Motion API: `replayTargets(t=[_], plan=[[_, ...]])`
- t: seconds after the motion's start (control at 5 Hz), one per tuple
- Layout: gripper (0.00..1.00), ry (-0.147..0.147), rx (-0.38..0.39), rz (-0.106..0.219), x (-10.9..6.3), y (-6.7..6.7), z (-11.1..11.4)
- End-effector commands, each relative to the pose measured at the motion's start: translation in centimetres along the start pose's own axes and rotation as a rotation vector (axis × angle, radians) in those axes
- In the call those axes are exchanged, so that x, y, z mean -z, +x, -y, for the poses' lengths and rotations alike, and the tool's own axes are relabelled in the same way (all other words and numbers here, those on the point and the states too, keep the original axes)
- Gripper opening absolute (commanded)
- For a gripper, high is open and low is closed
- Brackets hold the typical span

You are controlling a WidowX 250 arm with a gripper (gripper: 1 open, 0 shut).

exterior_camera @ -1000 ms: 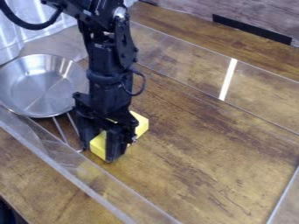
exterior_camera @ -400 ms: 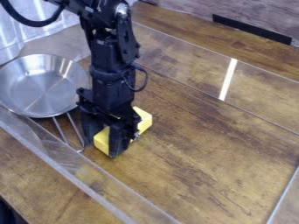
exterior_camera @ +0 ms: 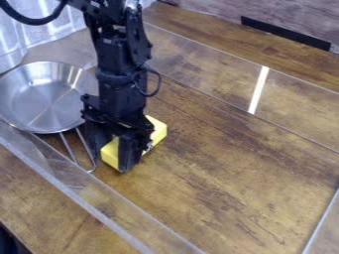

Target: Put the yellow object in the silver pan

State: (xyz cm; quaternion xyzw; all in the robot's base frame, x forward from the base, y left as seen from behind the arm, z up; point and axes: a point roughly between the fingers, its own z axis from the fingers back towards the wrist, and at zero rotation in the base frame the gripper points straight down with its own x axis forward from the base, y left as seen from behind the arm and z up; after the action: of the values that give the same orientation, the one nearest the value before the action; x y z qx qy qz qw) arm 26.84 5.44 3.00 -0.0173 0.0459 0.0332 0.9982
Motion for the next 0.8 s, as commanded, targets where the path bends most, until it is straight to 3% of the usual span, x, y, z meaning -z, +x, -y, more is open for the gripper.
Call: replayTargets(t=[0.0, 0.6], plan=[[0.00, 0.014, -0.008, 0.084, -2.6, 0.9, -0.6], [0.00, 0.023, 0.000, 0.104, -4.5, 0.8, -0.8]])
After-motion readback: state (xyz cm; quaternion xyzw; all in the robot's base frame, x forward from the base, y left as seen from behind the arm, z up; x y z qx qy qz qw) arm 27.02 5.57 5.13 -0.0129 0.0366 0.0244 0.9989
